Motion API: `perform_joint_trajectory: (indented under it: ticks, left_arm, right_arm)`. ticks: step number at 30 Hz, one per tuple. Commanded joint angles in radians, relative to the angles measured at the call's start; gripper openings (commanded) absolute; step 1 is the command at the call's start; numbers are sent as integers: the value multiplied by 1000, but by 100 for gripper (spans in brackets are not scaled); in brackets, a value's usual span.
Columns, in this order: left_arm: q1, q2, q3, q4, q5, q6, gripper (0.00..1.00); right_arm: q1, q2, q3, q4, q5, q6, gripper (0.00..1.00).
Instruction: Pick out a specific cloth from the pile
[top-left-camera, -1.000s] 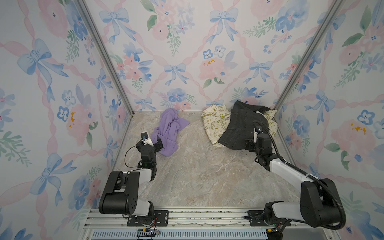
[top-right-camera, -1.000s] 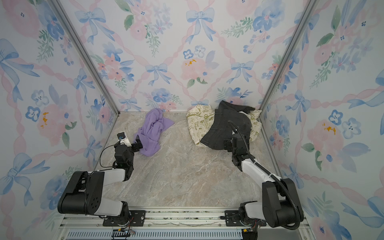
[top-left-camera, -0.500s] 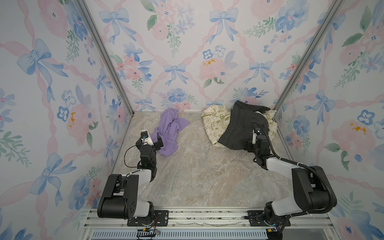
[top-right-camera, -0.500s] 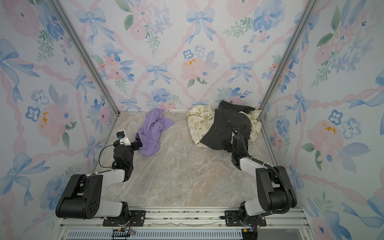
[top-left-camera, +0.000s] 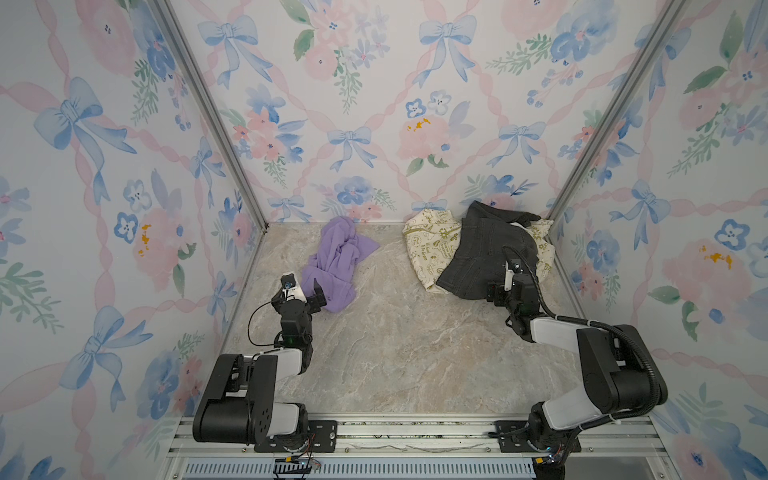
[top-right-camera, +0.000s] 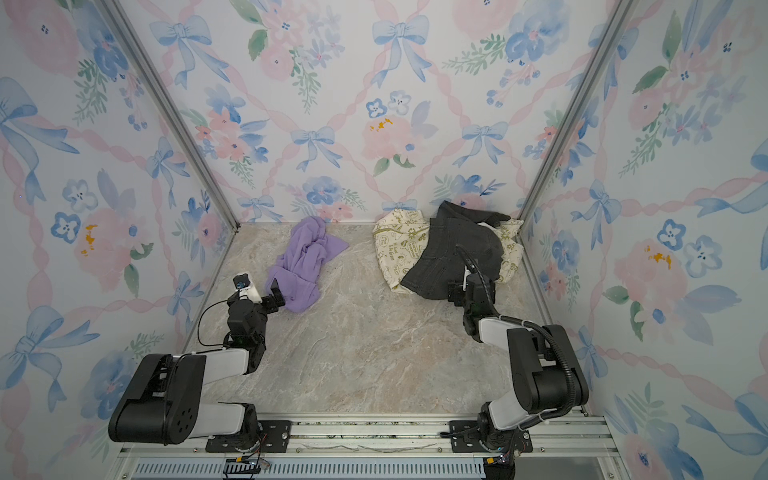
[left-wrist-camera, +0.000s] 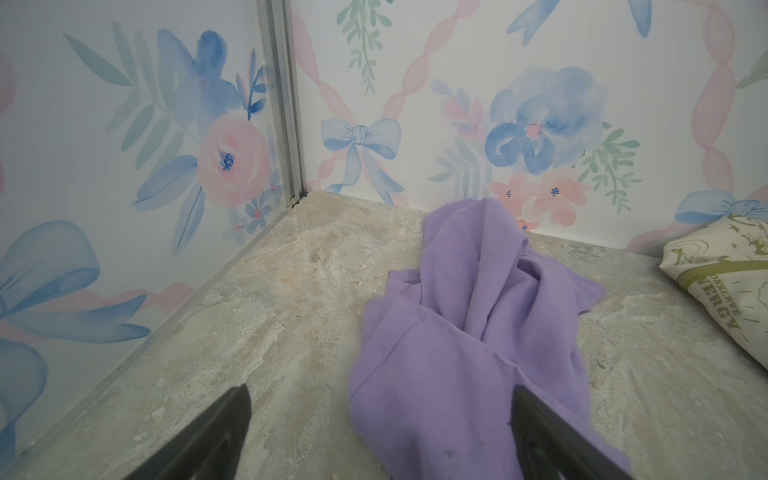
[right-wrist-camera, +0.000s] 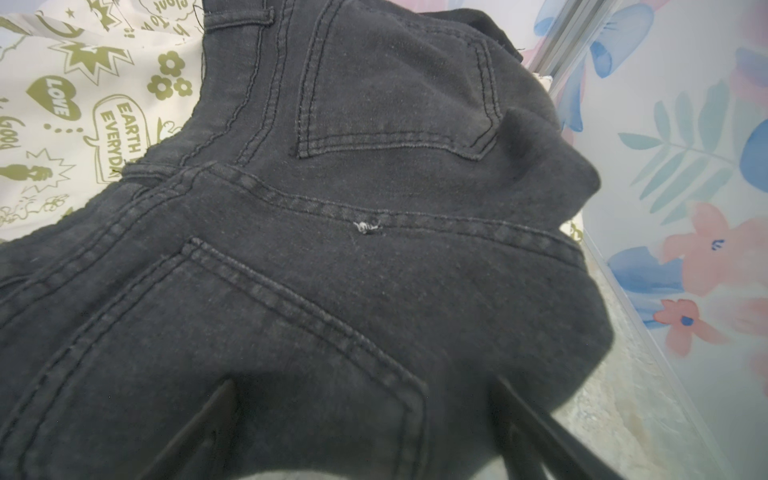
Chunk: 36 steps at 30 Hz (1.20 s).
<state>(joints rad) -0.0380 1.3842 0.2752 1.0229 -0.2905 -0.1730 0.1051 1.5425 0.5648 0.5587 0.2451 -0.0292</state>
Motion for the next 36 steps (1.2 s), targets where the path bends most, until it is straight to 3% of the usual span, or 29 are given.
perform_joint_trajectory:
  ticks: [1,10,13,19,21,22,24,26,36]
  left_arm:
    - [12,52,21,23,10,-20,98]
    - [11,62,-18,92,47,-8,98]
    - [13,64,-18,96,61,-6,98]
    - [-1,87,-78,220,178,58,98]
    - [-18,177,-143,446,161,79,98]
    - [-19,182,-146,475,128,70,98]
    - [-34,146,-118,352,65,57,98]
    - [-63,171,-106,369,10,78,98]
    - [-71,170,-105,368,4,88,98]
  right_arm:
    - [-9,-24,-34,74,-8,16,97]
    - [-23,-39,-108,196,-2,35,97]
    - [-31,24,-222,485,-22,35,97]
    - [-36,8,-186,374,-24,44,97]
    - [-38,7,-184,369,-26,45,97]
    - [-38,7,-185,369,-27,45,97]
    - [-37,5,-184,369,-28,46,97]
    - [-38,6,-184,369,-27,46,97]
    - [-38,7,-184,369,-26,45,97]
